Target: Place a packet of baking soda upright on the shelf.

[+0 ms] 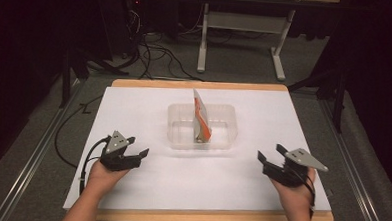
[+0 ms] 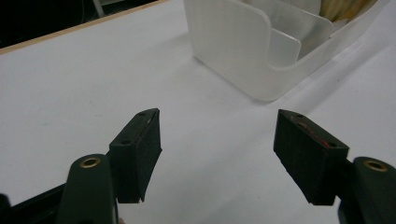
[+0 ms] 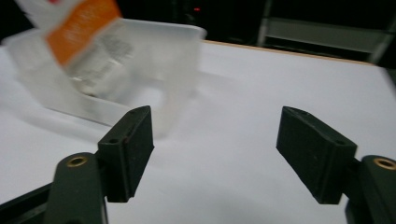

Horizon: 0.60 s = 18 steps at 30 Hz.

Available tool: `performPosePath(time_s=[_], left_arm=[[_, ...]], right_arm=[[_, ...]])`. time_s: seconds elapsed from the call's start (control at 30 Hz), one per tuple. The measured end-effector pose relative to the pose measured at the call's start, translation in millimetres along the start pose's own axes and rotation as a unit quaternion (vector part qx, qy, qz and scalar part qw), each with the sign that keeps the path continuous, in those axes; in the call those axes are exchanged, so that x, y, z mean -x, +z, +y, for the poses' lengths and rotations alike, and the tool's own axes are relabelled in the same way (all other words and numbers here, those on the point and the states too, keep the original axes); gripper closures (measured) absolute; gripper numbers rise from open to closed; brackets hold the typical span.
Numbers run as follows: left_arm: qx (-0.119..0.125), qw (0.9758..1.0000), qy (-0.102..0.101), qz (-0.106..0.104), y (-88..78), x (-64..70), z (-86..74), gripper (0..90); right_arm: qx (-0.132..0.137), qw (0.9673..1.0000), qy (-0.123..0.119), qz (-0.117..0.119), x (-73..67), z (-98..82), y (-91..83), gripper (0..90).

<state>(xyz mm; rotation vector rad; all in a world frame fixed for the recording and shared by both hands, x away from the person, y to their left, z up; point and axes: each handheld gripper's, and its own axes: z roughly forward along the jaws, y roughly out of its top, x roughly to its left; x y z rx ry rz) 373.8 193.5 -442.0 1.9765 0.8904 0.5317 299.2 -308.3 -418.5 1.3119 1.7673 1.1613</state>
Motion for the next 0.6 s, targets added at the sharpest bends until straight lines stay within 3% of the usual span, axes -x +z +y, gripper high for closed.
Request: performPosePath(time_s=[0.03,0.07,0.17,0.27,0.43,0.6], left_arm=[[-0.001,1.0000,-0.001,-0.001,0.3,0.1,0.0,32.4],[-0.001,1.0000,-0.003,-0.001,0.6,0.5,0.2,32.4],[0.000,1.0000,-0.007,-0.001,0.4,0.9,0.5,32.4],[-0.001,1.0000,-0.005,0.001,0.7,2.8,0.7,32.4],[-0.004,1.0000,-0.005,0.001,1.9,4.2,0.7,32.4],[-0.004,1.0000,-0.005,0.000,2.3,1.9,0.1,32.3]], right_arm=[[0.000,1.0000,0.000,0.000,0.0,0.0,0.0,28.8],[-0.010,0.9998,0.006,-0.015,14.6,-10.5,-9.7,29.9],[-0.020,0.9993,0.012,-0.030,25.6,-18.0,-14.3,30.6],[-0.030,0.9981,0.034,-0.042,37.1,-21.6,-11.9,30.8],[-0.051,0.9973,0.036,-0.040,39.7,-24.8,-2.7,31.0],[-0.050,0.9971,0.035,-0.045,39.7,-24.5,-2.5,31.1]])
